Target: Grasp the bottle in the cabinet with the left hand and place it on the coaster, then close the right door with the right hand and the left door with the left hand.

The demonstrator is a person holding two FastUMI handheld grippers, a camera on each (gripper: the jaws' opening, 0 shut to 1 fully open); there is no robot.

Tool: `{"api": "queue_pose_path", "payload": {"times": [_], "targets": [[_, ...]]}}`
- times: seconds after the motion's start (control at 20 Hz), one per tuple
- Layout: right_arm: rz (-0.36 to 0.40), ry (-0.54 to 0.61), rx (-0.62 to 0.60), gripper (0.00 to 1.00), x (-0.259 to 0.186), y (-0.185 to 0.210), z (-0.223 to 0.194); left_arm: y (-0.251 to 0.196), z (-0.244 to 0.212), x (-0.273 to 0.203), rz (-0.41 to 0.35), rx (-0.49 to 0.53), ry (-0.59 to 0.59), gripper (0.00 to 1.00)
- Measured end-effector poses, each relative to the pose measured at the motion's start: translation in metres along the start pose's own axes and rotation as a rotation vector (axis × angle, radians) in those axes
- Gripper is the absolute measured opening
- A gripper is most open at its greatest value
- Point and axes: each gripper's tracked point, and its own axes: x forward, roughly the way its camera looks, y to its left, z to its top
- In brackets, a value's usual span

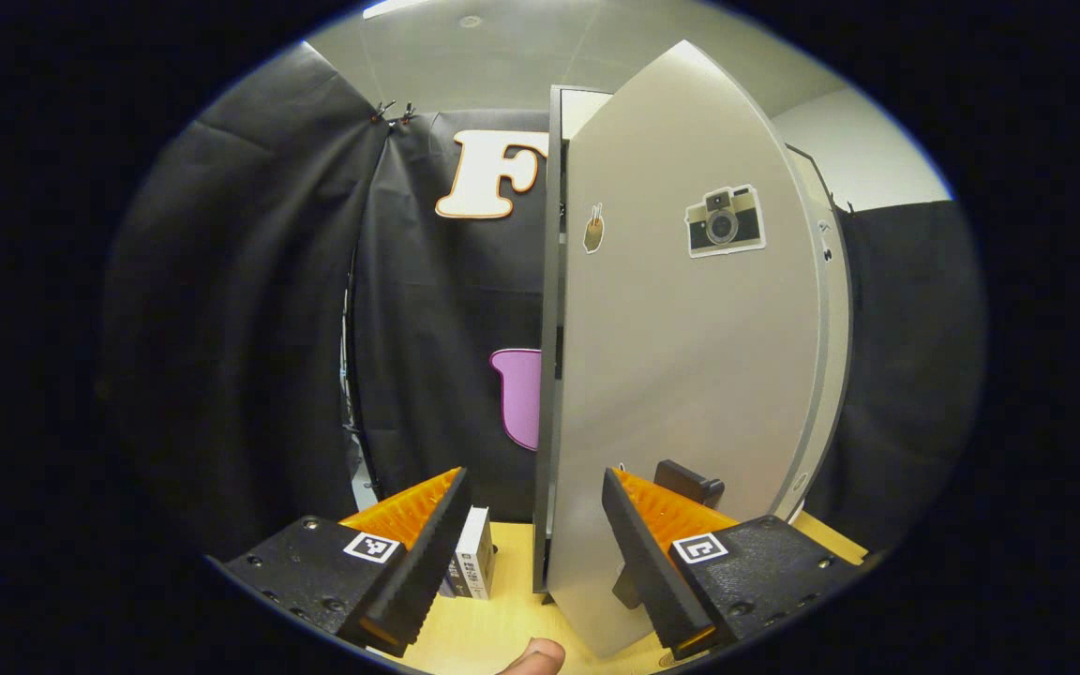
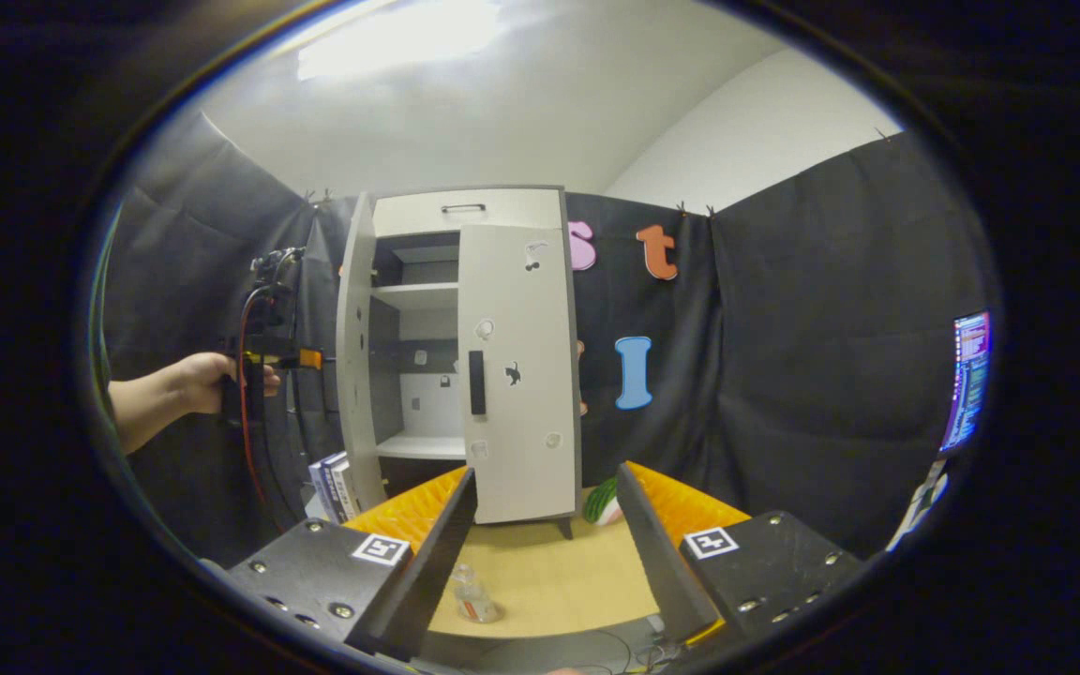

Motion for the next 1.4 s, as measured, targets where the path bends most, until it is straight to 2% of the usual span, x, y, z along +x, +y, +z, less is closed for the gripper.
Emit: {"api": "queue_pose_path", "payload": {"times": [0.05,0.1,0.15,0.2,0.25,0.3,0.35,0.4,0.45,0.6,0.85,0.9,0.95,1.2,1.25,1.3,1.4], "targets": [[0.000,-0.002,0.001,0.87,0.005,0.000,0.001,0.002,-0.002,0.001,0.012,0.011,0.001,0.90],[0.001,-0.001,0.003,0.91,0.011,0.002,0.001,0.002,-0.003,0.004,0.016,0.029,0.000,0.90],[0.002,-0.002,0.001,0.87,0.016,0.004,0.001,-0.002,-0.001,0.008,0.008,0.025,-0.008,0.90],[0.001,-0.003,-0.003,0.87,0.022,0.004,0.001,-0.007,-0.002,0.011,-0.002,0.015,-0.007,0.87],[-0.001,-0.004,-0.007,0.87,0.029,0.003,0.001,-0.014,-0.003,0.015,-0.012,0.006,-0.007,0.87],[0.000,-0.005,-0.009,0.91,0.036,0.004,0.000,-0.020,-0.003,0.018,-0.018,0.006,-0.011,0.90],[-0.001,-0.005,-0.010,0.87,0.043,0.003,-0.001,-0.029,-0.002,0.014,-0.023,0.016,-0.009,0.90],[-0.003,-0.004,-0.010,0.91,0.048,0.003,-0.001,-0.036,-0.001,0.015,-0.029,0.027,-0.016,0.87],[-0.004,-0.004,-0.009,0.91,0.055,0.002,-0.002,-0.041,-0.002,0.019,-0.039,0.032,-0.019,0.91],[-0.013,0.002,-0.012,0.91,0.074,-0.003,-0.006,-0.061,-0.001,0.030,-0.075,0.024,-0.052,0.90],[-0.047,-0.016,-0.015,0.91,0.094,-0.013,-0.021,-0.101,-0.035,0.045,-0.164,0.000,0.002,0.91],[-0.052,-0.009,0.001,0.87,0.097,-0.013,-0.023,-0.104,-0.038,0.047,-0.169,0.012,0.004,0.91],[-0.051,-0.005,0.009,0.91,0.099,-0.012,-0.023,-0.107,-0.041,0.049,-0.169,0.022,0.007,0.91],[-0.058,0.002,-0.021,0.91,0.114,-0.020,-0.019,-0.104,-0.048,0.046,-0.112,0.022,-0.005,0.93],[-0.060,0.003,-0.020,0.87,0.117,-0.020,-0.017,-0.104,-0.052,0.042,-0.103,0.022,-0.001,0.93],[-0.054,-0.001,-0.020,0.91,0.119,-0.018,-0.012,-0.107,-0.054,0.037,-0.103,0.023,0.000,0.93],[-0.036,-0.020,-0.019,0.91,0.122,-0.011,-0.001,-0.110,-0.061,0.024,-0.110,0.036,0.000,0.93]]}}
